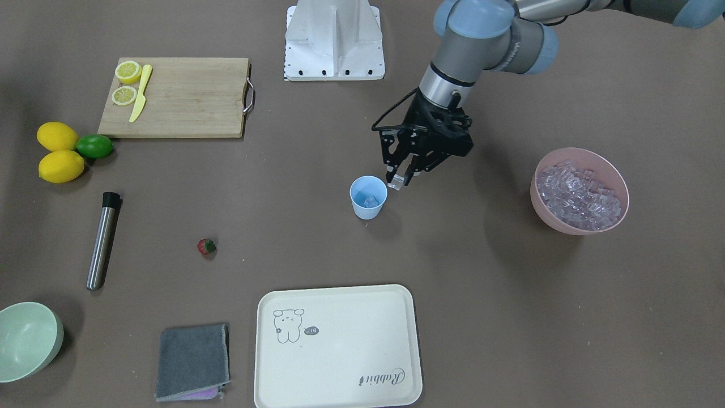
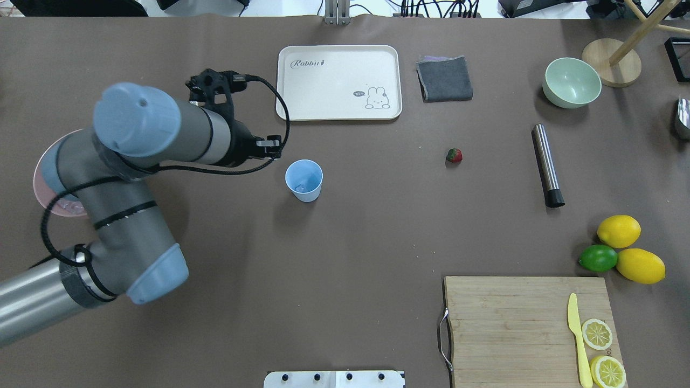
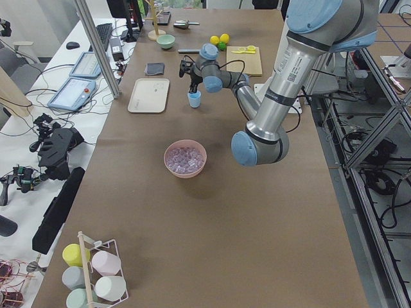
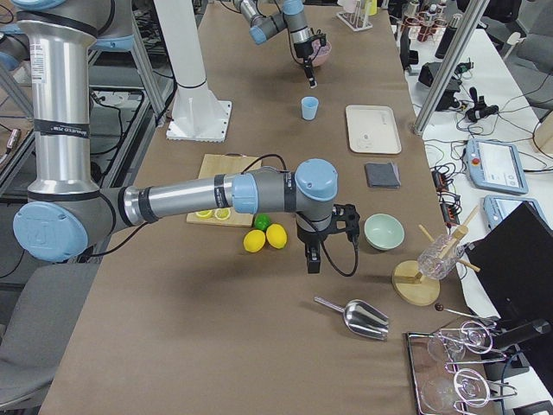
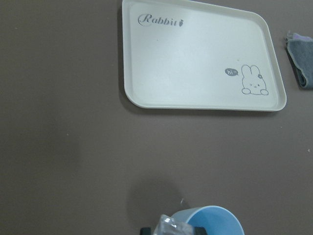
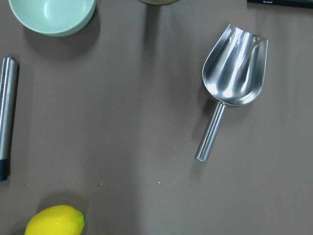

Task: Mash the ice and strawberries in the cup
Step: 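Open the left gripper to release the ice into the blue cup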

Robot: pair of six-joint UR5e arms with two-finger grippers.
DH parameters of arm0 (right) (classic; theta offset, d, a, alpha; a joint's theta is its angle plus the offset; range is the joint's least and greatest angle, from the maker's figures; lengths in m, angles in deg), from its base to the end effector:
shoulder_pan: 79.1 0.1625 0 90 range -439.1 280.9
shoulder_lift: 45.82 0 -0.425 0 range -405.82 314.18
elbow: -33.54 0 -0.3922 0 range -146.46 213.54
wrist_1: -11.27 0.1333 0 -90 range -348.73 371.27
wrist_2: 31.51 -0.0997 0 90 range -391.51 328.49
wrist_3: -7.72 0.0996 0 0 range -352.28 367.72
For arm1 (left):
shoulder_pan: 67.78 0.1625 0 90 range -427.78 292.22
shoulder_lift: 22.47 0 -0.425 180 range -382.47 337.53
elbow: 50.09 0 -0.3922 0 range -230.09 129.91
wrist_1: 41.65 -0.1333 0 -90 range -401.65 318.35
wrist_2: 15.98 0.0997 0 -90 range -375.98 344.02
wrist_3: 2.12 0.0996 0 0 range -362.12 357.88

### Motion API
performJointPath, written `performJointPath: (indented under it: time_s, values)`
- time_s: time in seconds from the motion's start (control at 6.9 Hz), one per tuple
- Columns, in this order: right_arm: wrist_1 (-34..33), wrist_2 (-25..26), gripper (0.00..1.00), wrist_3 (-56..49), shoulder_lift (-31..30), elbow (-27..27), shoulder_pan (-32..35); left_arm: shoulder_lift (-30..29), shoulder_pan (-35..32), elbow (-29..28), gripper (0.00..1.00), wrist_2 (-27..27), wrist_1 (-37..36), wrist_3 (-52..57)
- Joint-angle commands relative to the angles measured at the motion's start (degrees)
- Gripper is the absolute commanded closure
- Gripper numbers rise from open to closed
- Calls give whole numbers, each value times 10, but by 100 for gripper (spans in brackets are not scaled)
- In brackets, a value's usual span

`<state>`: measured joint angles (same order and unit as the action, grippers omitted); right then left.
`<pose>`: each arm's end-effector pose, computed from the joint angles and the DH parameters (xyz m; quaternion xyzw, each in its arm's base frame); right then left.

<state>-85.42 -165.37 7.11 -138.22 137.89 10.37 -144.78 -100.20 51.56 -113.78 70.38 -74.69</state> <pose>0.0599 -0.4723 0.5683 0.0428 -0.3731 -0.0264 0.9264 0.4762 -0.4443 0.1985 0.1772 0.5167 -0.0724 0.8345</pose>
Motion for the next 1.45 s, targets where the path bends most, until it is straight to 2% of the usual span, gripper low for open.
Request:
performJointPath:
  time_s: [0.0,0.43,0.58,0.72,1.16,1.3]
  values:
    - [0,1,0,0,0,0,0,-22,27,-23,100,38,3,-13]
    - [0,1,0,0,-1,0,0,-22,27,-54,100,55,23,-13]
    - [0,1,0,0,-1,0,0,-23,27,-58,86,55,30,-14]
    - [0,1,0,0,-1,0,0,-24,27,-58,4,55,30,-14]
    - [-1,3,0,0,4,-2,0,-23,11,-53,3,46,23,-13]
    - [-1,2,0,0,5,-1,0,-18,-22,-43,3,8,3,-4]
